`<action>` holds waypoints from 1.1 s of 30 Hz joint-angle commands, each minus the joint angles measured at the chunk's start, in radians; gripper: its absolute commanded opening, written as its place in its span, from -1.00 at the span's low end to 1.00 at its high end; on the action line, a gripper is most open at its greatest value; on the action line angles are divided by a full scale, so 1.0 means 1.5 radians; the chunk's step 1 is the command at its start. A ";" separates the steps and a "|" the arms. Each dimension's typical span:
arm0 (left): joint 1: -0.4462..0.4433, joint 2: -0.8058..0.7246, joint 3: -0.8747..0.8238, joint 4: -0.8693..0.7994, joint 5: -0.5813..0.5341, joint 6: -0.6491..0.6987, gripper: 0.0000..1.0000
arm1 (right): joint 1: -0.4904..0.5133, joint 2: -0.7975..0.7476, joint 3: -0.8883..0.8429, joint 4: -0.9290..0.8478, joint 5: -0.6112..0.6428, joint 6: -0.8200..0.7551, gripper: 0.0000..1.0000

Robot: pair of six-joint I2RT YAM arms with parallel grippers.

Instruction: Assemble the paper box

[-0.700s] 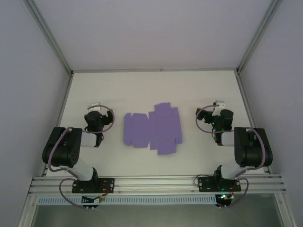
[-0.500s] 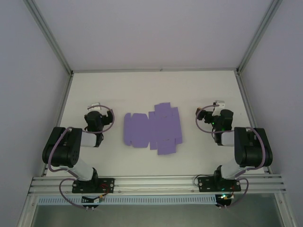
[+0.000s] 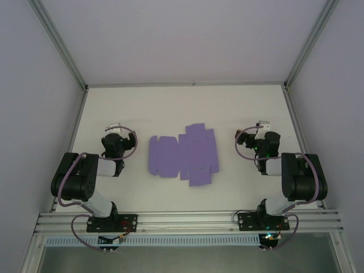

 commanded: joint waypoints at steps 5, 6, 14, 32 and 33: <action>-0.004 0.001 0.010 0.011 0.008 0.007 1.00 | 0.003 0.001 0.014 0.030 -0.010 0.009 1.00; -0.004 -0.007 0.015 -0.006 -0.001 0.003 1.00 | 0.002 -0.005 0.005 0.033 0.000 0.014 1.00; -0.005 -0.155 0.138 -0.334 -0.010 -0.040 1.00 | 0.003 -0.179 0.104 -0.306 0.061 0.066 1.00; -0.127 -0.127 0.229 -0.661 0.357 -0.259 1.00 | 0.258 -0.045 0.323 -0.625 -0.224 0.226 0.98; -0.131 -0.109 0.231 -0.662 0.371 -0.252 1.00 | 0.267 -0.025 0.326 -0.609 -0.234 0.232 0.98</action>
